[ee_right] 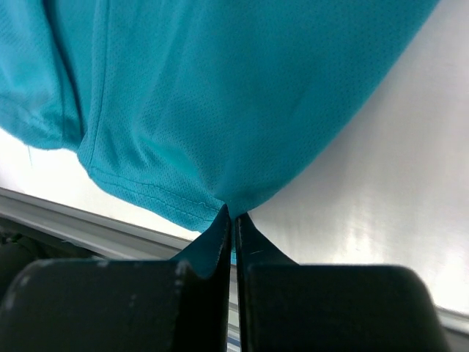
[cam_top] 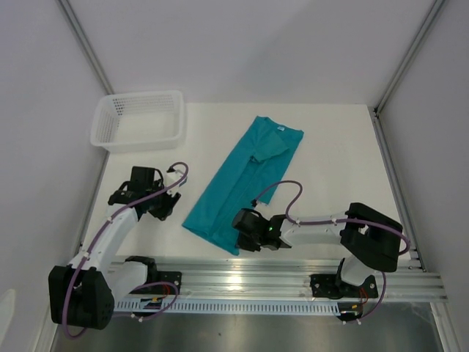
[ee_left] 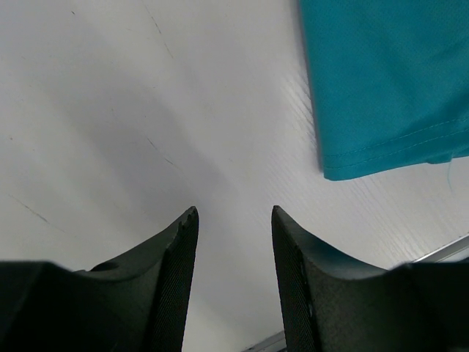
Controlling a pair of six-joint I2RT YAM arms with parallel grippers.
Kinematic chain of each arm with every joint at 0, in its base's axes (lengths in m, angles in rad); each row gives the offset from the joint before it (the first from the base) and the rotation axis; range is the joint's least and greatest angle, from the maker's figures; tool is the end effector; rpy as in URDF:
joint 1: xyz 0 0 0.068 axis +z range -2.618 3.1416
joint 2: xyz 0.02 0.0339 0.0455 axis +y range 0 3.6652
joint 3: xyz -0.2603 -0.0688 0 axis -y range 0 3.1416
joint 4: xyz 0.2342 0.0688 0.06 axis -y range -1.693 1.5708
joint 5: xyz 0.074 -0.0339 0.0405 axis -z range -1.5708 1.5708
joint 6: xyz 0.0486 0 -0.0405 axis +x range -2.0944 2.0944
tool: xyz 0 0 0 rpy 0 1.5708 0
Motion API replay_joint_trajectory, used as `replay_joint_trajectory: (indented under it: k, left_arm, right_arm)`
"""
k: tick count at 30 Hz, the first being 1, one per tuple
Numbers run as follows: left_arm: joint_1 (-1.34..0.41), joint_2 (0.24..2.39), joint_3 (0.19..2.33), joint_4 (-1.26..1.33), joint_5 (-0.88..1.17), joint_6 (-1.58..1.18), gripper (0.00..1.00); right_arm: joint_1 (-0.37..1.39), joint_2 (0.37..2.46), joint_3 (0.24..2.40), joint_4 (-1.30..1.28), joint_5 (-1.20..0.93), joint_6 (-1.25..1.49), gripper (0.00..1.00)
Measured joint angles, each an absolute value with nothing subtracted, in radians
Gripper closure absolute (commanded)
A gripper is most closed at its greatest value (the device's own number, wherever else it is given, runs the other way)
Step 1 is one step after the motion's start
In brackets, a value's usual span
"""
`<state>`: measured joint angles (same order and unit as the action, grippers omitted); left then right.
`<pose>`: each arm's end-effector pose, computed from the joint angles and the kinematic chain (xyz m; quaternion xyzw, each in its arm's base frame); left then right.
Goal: Roll the t-shirts
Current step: Roll the tshirt
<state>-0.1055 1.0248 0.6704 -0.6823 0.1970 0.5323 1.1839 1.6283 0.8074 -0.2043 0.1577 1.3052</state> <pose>0.1852 -0.0292 0.2062 0.3256 0.9033 -0.0371 0.2767 0.1209 0.2766 0.1386 0.0794 0.9570 0.2301 0.1579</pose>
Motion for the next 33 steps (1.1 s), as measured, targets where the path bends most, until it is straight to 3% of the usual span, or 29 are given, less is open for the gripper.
replay_joint_trajectory:
  k: [9,21,24,27,33]
  left_arm:
    - [-0.12,1.029,0.688,-0.721,0.273,0.54,0.52]
    - [-0.262,1.04,0.728,-0.725,0.323,0.559,0.52]
    - [-0.34,1.039,0.728,-0.725,0.322,0.569,0.52]
    - [-0.451,1.031,0.728,-0.729,0.321,0.585,0.52]
    - [-0.775,0.965,0.728,-0.779,0.262,0.689,0.48]
  right_arm:
    - [1.131,1.43,0.695,-0.451,0.157,1.273,1.0]
    - [0.901,1.236,0.618,-0.77,0.18,1.177,0.99]
    - [0.868,1.232,0.615,-0.782,0.177,1.15,0.83]
    - [0.866,1.23,0.616,-0.792,0.167,1.124,0.61]
    - [0.865,1.152,0.644,-0.886,0.155,1.09,0.52]
